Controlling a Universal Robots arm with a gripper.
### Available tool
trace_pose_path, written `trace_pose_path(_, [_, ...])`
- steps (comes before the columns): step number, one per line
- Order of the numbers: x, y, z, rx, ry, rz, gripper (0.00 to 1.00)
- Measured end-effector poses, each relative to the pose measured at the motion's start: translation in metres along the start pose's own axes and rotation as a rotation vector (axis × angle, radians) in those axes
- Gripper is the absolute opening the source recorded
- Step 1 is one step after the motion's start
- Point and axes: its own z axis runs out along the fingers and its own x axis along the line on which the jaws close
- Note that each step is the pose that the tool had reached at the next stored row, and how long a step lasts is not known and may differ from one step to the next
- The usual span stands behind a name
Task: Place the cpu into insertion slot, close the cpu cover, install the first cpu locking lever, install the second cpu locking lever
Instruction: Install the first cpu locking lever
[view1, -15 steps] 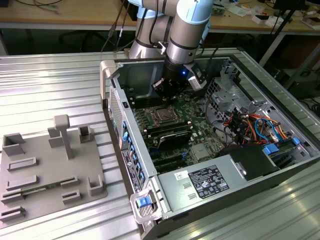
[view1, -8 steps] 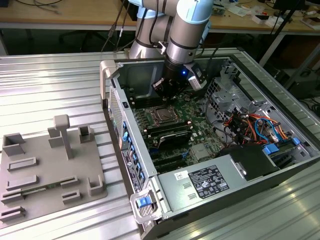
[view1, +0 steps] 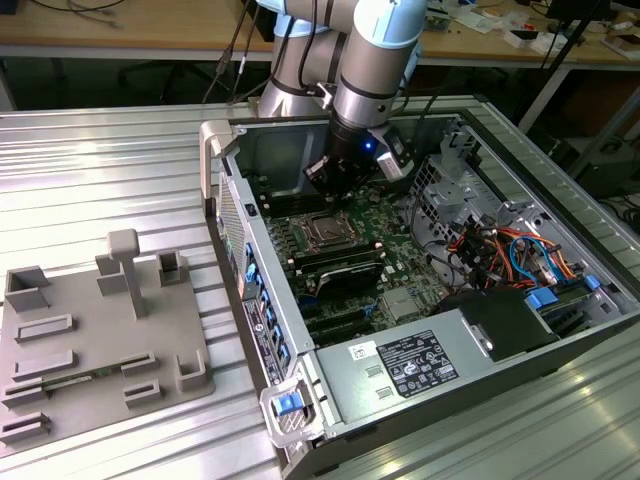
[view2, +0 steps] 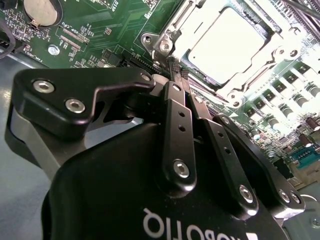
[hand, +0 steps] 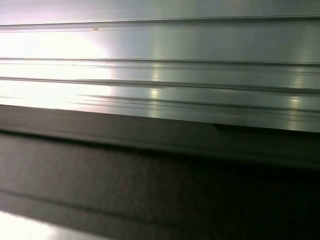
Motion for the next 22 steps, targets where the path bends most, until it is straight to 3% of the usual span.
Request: trace_pose_path(22, [0.0001, -0.0037, 0.0014, 0.0030, 0.0004, 0.000, 0.11])
